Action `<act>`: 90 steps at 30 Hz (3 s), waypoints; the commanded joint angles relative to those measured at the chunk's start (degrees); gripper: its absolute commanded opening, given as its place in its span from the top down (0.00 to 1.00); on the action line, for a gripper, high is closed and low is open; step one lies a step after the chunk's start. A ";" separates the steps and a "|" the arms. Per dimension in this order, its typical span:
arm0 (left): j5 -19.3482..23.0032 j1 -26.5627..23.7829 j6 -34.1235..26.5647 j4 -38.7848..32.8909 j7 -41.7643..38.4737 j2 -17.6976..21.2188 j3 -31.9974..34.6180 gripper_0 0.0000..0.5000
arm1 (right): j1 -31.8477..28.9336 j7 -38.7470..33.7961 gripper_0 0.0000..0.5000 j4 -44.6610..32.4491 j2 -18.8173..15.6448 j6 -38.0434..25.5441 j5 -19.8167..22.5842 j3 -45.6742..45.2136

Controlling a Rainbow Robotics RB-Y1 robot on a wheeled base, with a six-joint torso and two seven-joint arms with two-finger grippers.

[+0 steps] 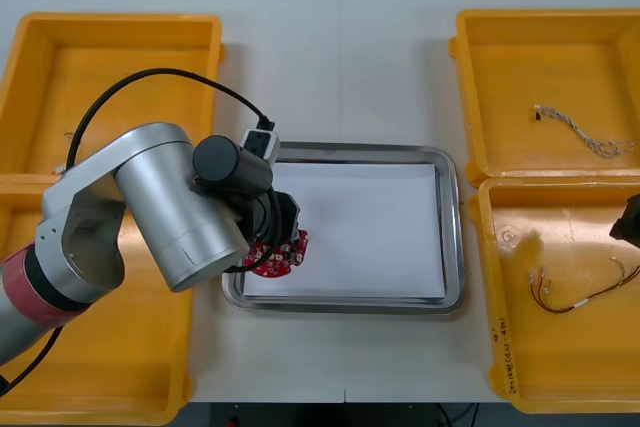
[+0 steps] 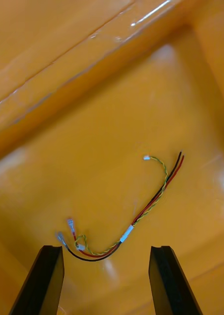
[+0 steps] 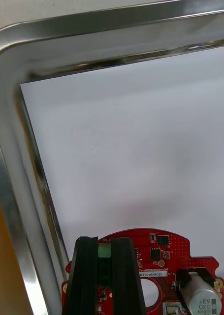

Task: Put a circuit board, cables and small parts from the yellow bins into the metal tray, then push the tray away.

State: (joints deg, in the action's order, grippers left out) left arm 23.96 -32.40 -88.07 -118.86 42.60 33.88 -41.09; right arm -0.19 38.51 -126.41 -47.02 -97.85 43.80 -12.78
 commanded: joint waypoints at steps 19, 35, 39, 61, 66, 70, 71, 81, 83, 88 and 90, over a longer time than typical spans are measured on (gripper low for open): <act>-4.54 -2.32 6.51 4.87 -8.41 -1.97 -5.94 1.00 | -11.06 -6.69 0.00 2.57 3.25 9.96 -3.46 -4.19; -4.71 -2.23 8.53 7.42 -9.03 -1.88 -6.02 0.99 | -7.63 -8.10 0.00 6.18 11.86 12.24 -11.20 0.21; -4.54 -2.32 8.53 7.33 -9.47 -1.88 -6.02 0.96 | -7.37 -8.27 0.00 8.11 13.70 13.82 -11.02 0.47; -2.43 -2.32 5.28 3.37 -10.70 -1.80 -2.77 0.00 | -8.69 -9.50 0.00 9.52 18.36 14.35 -11.02 0.74; 0.47 -3.02 0.45 0.03 -10.17 -1.80 0.39 0.00 | -9.22 -10.12 0.00 9.52 18.89 14.35 -10.93 0.74; 2.84 -3.90 -2.80 -1.55 -9.82 -2.06 3.12 0.00 | -9.83 -10.64 0.00 9.52 19.15 14.35 -11.11 0.74; 3.64 -4.25 -3.86 -1.90 -9.55 -2.15 4.08 0.00 | -10.10 -10.82 0.00 9.52 19.15 14.26 -11.11 0.74; 9.35 -9.17 -12.91 -1.90 -7.97 -2.41 10.94 0.00 | -11.06 -11.70 0.00 9.61 19.15 14.26 -11.37 1.44; 11.11 -9.96 -14.67 -1.90 -7.88 -2.32 13.14 0.00 | -10.97 -12.05 0.00 10.31 19.15 14.44 -11.20 1.70; 14.01 -11.19 -18.45 -1.90 -7.18 -2.32 18.85 0.00 | -10.01 -12.05 0.00 13.65 19.15 17.34 -11.46 2.76; 14.80 -11.37 -19.85 -1.81 -6.74 -2.24 20.96 0.00 | -9.83 -12.05 0.00 13.91 19.15 18.13 -11.55 2.93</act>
State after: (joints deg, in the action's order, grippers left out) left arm 37.39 -40.80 -106.04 -118.64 35.92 32.76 -24.51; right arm -9.78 29.00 -113.34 -28.45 -80.94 32.96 -11.23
